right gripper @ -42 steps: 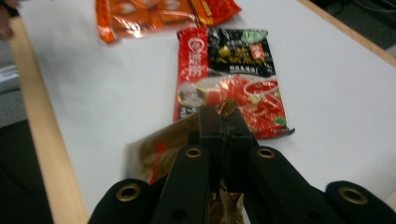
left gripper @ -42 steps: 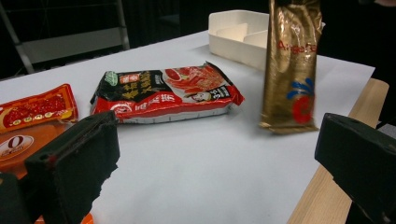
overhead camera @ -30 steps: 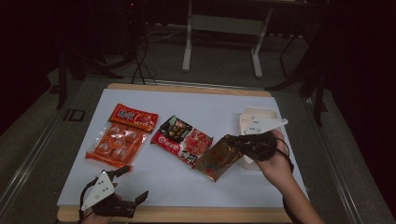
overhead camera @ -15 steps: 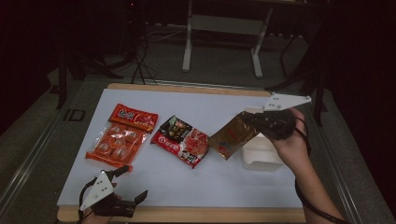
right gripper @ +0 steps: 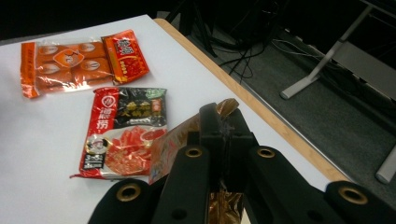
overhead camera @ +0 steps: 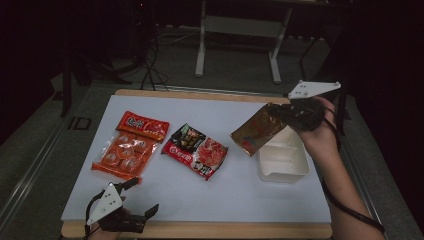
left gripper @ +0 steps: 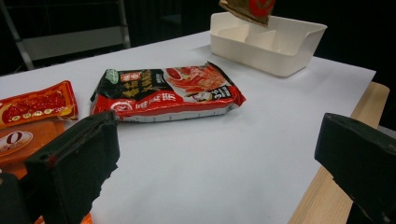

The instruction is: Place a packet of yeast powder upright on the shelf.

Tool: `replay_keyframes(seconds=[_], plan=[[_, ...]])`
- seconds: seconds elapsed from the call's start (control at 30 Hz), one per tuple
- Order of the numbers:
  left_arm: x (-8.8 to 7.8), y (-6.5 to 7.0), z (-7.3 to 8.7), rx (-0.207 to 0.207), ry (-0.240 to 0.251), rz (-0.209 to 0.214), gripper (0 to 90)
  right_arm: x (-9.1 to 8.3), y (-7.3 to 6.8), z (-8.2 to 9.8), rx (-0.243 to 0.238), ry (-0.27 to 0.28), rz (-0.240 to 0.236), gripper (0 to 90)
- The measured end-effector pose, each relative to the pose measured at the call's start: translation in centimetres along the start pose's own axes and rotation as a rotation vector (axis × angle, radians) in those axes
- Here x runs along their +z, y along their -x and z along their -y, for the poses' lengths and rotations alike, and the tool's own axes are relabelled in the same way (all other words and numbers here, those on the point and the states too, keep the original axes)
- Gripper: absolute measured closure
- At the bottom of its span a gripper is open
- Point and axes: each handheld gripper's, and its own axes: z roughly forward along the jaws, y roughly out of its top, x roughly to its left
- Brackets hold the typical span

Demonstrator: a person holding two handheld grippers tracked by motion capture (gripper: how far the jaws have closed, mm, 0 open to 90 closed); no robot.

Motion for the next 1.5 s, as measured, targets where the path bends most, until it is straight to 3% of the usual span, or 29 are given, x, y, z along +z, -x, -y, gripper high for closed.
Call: replay_keyframes(seconds=[0.1, 0.2, 0.23, 0.43, 0.8, 0.93, 1.23, 1.5], plan=[[0.0, 0.0, 0.0, 0.000, -0.002, -0.001, 0.6, -0.3, 1.6, -0.5, -0.012, -0.006, 0.016, 89.5], [-0.1, -0.1, 0.0, -0.003, -0.001, -0.003, 0.6, -0.4, 2.1, -0.6, -0.030, -0.015, 0.043, 89.4], [-0.1, -0.1, 0.1, -0.004, -0.001, -0.006, 0.6, -0.5, 2.5, -0.8, -0.060, -0.021, 0.070, 89.4], [-0.1, 0.0, 0.1, -0.002, -0.005, -0.006, 0.6, -0.3, 3.7, -0.7, -0.102, -0.054, 0.104, 89.3], [-0.2, 0.0, 0.2, -0.010, -0.008, -0.010, 0.6, 0.7, 6.6, 0.8, -0.143, -0.086, 0.197, 89.3], [-0.3, 0.0, 0.3, -0.011, -0.010, -0.010, 0.6, 1.8, 7.7, 1.6, -0.171, -0.125, 0.237, 89.3], [-0.5, -0.1, 0.4, -0.028, -0.009, -0.015, 0.6, 2.3, 9.7, 2.1, -0.198, -0.106, 0.285, 89.1], [-0.5, 0.0, 0.5, -0.034, -0.013, -0.019, 0.6, 3.2, 10.7, 2.5, -0.216, -0.087, 0.291, 89.1]])
